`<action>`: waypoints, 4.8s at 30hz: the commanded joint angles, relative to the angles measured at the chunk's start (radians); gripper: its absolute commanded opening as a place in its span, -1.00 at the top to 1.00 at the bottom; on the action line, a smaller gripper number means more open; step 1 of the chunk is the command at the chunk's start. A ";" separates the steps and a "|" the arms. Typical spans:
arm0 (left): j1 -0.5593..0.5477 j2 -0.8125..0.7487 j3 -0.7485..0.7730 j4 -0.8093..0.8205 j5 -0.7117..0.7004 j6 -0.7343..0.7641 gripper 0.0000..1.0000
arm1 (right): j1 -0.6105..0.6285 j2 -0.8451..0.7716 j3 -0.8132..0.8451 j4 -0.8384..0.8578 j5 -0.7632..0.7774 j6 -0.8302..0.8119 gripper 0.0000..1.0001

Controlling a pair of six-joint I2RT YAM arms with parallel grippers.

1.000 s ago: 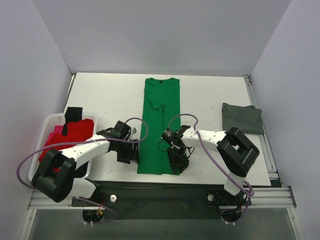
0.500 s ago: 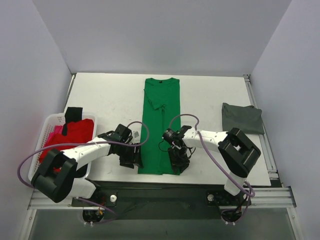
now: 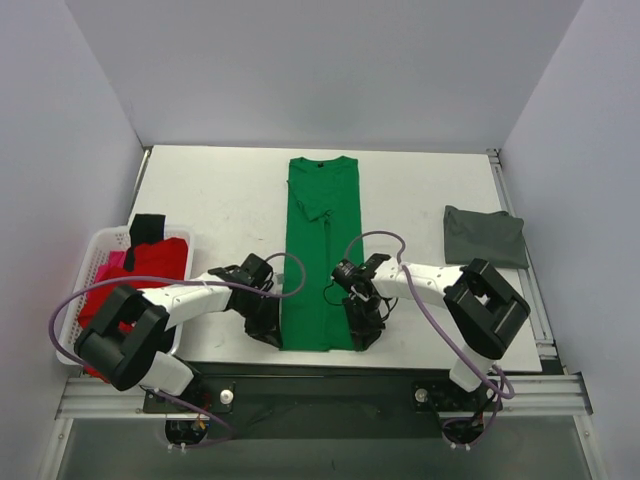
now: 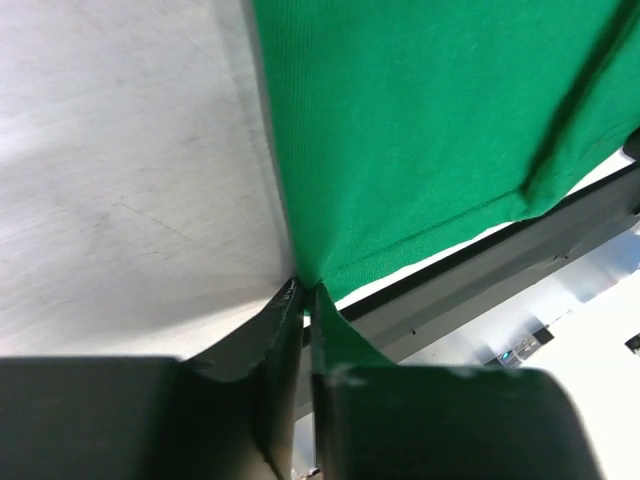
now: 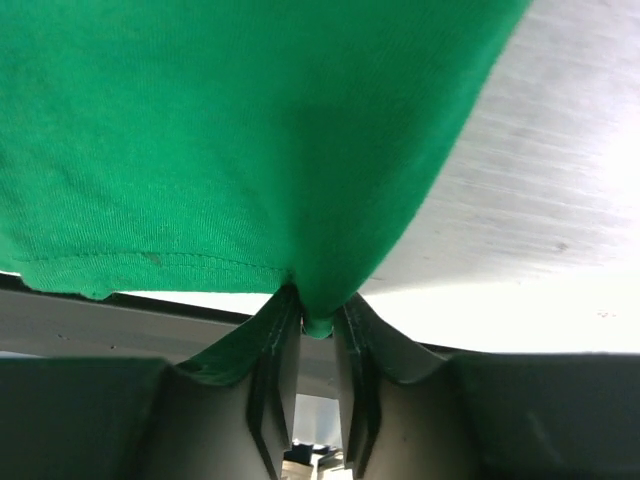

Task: Fold and stack the t-shirts
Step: Grab the bottom of the folded rectangular tshirt with both arms, then fold the folded rectangular tshirt in 1/3 of the way

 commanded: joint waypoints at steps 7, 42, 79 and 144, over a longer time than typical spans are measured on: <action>-0.049 0.074 -0.044 -0.054 -0.167 0.007 0.91 | -0.041 -0.069 -0.055 -0.059 0.018 0.011 0.61; -0.069 0.040 -0.046 -0.031 -0.117 0.016 0.97 | -0.112 -0.086 -0.016 -0.054 -0.063 -0.064 0.24; -0.083 -0.017 -0.046 -0.067 -0.160 -0.039 1.00 | -0.140 -0.083 -0.126 -0.040 -0.143 -0.073 1.00; 0.168 -0.129 0.485 -0.301 -0.057 0.054 1.00 | -0.218 -0.118 0.464 -0.388 -0.075 -0.068 1.00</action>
